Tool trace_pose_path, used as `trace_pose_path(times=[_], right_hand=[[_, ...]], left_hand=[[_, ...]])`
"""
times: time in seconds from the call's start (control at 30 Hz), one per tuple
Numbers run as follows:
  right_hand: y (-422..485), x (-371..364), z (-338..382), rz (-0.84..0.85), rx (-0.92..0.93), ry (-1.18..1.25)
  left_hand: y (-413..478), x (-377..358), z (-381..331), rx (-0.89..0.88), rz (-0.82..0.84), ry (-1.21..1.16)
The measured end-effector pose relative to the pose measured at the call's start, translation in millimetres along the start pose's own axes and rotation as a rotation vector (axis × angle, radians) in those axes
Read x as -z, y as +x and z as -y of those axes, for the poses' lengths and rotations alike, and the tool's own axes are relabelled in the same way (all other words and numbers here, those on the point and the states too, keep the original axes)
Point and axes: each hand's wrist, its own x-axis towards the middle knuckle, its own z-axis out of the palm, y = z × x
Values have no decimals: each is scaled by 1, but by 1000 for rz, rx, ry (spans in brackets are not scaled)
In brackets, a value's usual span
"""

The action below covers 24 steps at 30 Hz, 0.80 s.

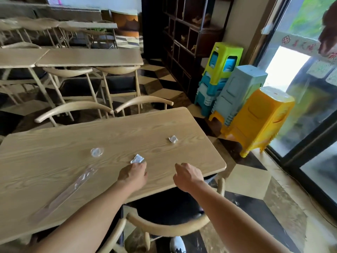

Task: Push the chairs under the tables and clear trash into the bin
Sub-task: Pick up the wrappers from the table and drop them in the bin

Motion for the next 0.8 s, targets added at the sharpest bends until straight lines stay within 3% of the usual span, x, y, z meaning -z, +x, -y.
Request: trace_pose_path(times=[0.2,0.3,0.8], right_hand=[[83,36,-88,40,78,-98],[127,55,-115,55,61,-111],[262,25,-98,207,138,-16]], left_hand=[[64,2,-64,-16,34,-88],[88,-2,-77,65,10,-145],[145,-49,-8,468,72,-194]])
